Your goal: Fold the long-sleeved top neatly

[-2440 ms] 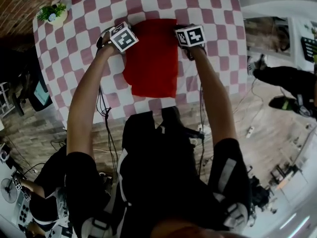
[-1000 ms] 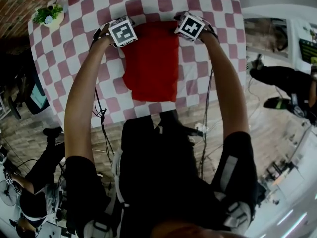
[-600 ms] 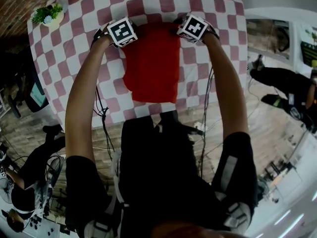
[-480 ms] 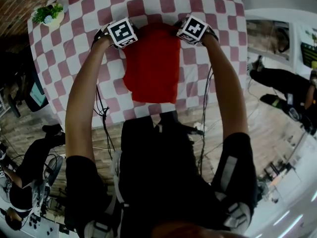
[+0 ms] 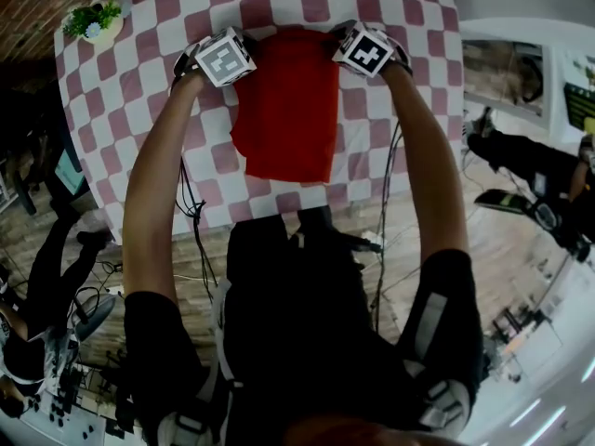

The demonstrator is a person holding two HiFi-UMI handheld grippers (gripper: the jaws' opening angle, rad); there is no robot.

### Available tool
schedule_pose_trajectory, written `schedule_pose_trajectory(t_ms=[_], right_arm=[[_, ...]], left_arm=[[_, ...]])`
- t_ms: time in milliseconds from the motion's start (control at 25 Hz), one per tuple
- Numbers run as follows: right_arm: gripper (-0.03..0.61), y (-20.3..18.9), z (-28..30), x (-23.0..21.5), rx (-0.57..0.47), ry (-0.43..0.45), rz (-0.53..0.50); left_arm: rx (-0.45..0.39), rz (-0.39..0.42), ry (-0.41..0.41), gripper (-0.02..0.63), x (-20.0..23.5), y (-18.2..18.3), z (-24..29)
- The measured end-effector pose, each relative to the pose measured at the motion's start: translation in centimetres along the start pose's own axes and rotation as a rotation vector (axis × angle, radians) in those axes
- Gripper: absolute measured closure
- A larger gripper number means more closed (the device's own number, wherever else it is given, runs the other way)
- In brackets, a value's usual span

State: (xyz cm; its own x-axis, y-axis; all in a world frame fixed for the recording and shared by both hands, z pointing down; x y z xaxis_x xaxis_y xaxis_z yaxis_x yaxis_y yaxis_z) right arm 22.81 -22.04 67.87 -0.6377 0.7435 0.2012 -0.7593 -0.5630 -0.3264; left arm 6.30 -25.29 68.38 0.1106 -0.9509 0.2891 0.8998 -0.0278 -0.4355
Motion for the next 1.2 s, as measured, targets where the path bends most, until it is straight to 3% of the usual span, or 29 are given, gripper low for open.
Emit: schedule_pose_trajectory(t_ms=[280, 400, 760, 1000, 1200], right_arm=[[0.515, 2.4, -3.0, -3.9, -0.089, -0.262, -0.046], [0.515, 3.2, -4.8, -4.0, -0.132, -0.306, -0.052], [0.515, 3.5, -12.5, 1.2, -0.239, -0.337, -0.116], [0.515, 1.9, -16.4, 6.8, -0.276, -0.296, -0.169], [0.515, -0.3, -17.5, 11.2, -0.266, -0.242, -0.205]], left_arm=[[-0.028, 0.055, 0.305, 0.537, 2.0, 2.2, -3.5], [-0.046, 0.092, 0.368, 0.537, 0.9, 2.8, -5.4], [-0.065, 0.184, 0.362, 0.537, -6.7, 2.6, -8.9], [-0.051, 0.248, 0.359, 0.537, -12.4, 1.6, -9.3], [-0.010, 0.286, 0.284, 0.537, -17.1, 0.3, -7.7]])
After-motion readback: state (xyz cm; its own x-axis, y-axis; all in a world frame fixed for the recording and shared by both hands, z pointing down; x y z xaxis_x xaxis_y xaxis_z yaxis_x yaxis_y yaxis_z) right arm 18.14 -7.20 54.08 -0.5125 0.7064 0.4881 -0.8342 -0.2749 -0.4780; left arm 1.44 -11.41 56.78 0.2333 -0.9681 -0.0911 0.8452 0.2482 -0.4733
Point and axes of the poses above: the fingertips, and each gripper's own axes: z forward along the fingers, x to its left, y out of its top, the point moved 3 cm from there along -z, backward along the fingers, and after that the axes turned 13 degrees about -y, right-handed, at the moved point
